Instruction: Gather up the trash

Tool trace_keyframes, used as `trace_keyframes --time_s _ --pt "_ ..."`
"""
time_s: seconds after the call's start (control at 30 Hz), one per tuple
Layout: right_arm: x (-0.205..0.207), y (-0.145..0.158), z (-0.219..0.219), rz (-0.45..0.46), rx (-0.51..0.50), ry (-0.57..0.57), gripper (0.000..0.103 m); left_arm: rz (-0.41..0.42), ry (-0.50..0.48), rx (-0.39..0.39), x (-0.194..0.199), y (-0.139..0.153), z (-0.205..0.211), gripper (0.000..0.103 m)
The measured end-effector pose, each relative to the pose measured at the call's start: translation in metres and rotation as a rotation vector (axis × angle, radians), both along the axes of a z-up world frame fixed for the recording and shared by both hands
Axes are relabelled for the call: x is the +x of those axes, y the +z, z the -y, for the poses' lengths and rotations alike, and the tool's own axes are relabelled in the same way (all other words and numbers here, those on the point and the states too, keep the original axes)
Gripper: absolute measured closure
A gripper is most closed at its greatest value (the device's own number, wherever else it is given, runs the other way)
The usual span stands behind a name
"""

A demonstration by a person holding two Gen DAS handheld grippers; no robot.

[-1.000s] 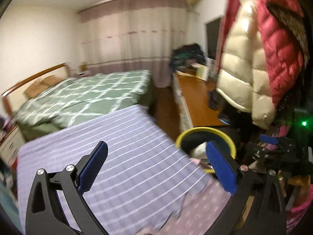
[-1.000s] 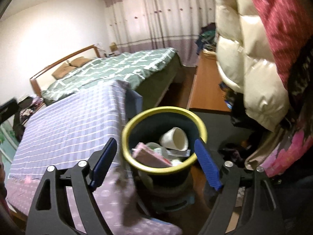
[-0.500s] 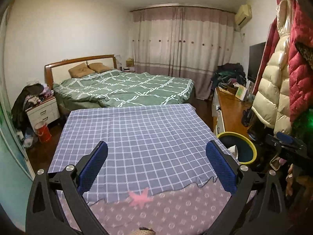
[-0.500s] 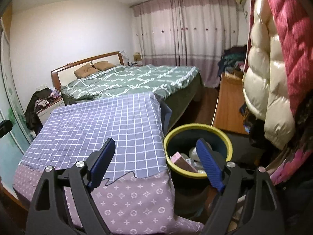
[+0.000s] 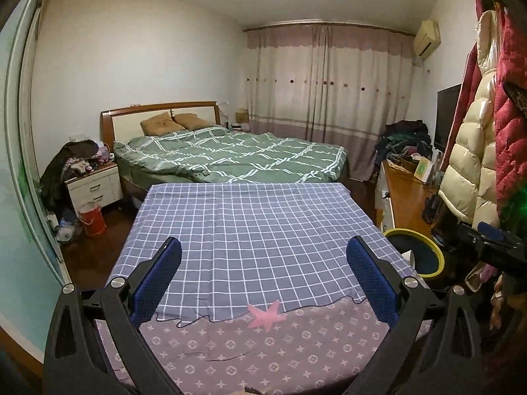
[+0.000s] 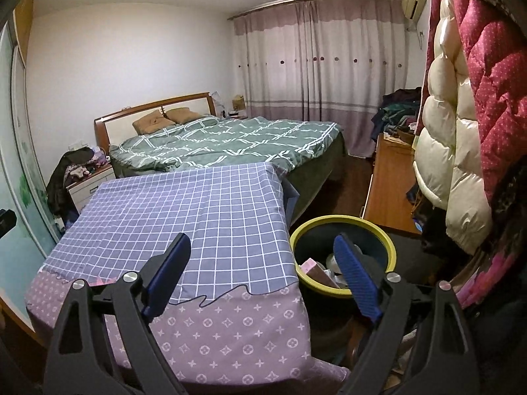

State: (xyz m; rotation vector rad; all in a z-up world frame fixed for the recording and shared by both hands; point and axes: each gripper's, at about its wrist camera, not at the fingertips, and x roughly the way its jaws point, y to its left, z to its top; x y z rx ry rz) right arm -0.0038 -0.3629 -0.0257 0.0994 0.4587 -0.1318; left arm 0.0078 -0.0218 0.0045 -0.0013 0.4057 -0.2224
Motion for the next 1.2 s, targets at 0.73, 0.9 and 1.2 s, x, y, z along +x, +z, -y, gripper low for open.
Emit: trace_keyframes --time_s 0.73,0.9,1.2 --pt "-0.001 -0.0021 0.0023 -0.002 0.007 -0.013 0.018 -0.012 -0.004 -0.013 -0.0023 -0.003 0.0031 0.005" --pt "-0.0001 -0.0022 0.0038 -0.004 0.01 -0.014 0.018 -0.022 -0.007 -0.015 0.0003 -0.0028 0.0005 0.005" --pt "-0.0001 -0.0023 0.0042 -0.003 0.011 -0.014 0.018 -0.026 -0.012 -0.014 0.0023 -0.0017 -0.0009 0.005"
